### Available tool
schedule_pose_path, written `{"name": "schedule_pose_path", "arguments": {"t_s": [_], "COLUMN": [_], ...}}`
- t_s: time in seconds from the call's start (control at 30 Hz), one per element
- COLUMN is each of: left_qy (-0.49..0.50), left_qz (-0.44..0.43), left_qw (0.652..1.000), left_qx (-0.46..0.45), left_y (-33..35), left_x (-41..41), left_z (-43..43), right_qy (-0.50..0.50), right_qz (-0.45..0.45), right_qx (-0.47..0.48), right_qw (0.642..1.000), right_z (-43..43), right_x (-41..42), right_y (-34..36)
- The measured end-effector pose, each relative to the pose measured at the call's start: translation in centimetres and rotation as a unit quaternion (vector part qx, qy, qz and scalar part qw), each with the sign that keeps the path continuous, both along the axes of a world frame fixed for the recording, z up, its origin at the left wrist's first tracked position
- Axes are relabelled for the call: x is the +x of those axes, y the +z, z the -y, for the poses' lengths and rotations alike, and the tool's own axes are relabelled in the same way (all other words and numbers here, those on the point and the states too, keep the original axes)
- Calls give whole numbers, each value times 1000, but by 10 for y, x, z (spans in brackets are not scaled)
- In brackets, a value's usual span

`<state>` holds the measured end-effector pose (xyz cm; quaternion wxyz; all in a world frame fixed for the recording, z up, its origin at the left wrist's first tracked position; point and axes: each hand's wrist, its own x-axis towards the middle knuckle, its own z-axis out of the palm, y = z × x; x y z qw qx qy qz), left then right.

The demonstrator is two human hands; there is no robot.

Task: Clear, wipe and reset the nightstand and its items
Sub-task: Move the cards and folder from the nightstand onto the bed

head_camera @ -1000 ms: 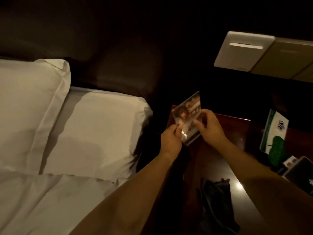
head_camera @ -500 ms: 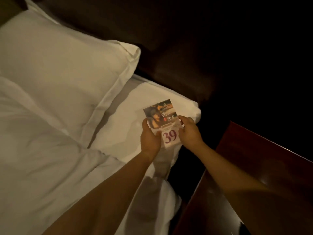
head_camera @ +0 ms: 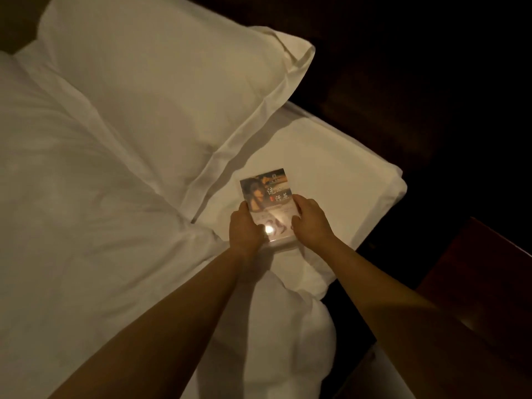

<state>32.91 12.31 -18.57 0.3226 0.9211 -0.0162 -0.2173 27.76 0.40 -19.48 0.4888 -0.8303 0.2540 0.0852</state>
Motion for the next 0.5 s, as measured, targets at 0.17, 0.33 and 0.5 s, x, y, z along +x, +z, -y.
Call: {"name": "schedule_pose_path", "arguments": {"t_s": [0.17, 0.33, 0.5], "left_qy": [-49, -98, -193], "left_qz": [-13, 99, 183], "left_qw": [998, 983, 957], "left_qx": [28, 119, 114], "left_y": [-5, 6, 21], "left_x": [-11, -25, -67], "left_z": [-5, 5, 37], "right_qy": [8, -26, -73], "right_qz": [0, 0, -16], "right_qx": [-13, -54, -90], "right_qw": [1000, 998, 993], "right_z": [-1, 17, 47], "right_x": [-14, -36, -95], "right_y": [-5, 7, 16]}}
